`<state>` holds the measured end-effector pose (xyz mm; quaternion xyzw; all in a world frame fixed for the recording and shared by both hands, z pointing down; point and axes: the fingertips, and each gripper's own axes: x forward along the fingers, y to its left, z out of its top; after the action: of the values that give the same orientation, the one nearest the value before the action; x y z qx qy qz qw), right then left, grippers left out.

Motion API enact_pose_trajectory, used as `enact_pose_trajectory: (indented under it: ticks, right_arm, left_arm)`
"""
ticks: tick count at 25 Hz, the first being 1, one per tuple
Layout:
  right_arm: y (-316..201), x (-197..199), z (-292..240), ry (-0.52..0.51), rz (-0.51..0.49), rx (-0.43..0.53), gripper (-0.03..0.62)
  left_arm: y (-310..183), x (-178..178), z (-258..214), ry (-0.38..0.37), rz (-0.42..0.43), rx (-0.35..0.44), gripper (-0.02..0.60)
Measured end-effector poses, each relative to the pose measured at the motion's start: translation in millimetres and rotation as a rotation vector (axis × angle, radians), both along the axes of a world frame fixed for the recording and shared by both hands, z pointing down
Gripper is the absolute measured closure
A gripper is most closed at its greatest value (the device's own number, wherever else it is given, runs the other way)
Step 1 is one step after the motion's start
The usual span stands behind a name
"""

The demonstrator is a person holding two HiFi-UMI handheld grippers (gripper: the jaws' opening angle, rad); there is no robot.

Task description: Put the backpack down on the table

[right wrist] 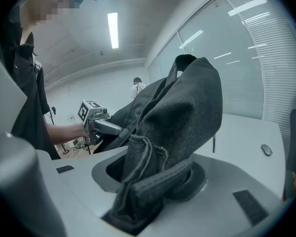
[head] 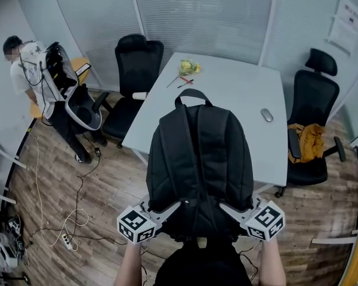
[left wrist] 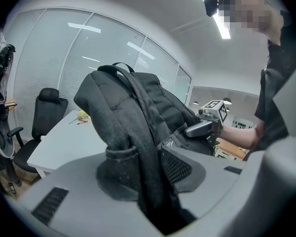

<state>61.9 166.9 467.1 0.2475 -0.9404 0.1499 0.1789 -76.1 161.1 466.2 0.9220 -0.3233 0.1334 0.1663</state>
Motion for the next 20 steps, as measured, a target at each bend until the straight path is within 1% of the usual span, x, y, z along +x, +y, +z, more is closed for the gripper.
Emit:
enact_pose_trajectory:
  ticks: [10, 20]
  right_arm:
    - [-90, 39, -5, -0.018, -0.055, 0.009, 0.421]
    - [-155, 75, 0, -0.032, -0.130, -0.003, 0.419]
  left_arm:
    - [-81, 39, -8, -0.023, -0.060, 0.003, 0.444]
    - [-135, 77, -3, -0.042, -0.134, -0.024, 0.445]
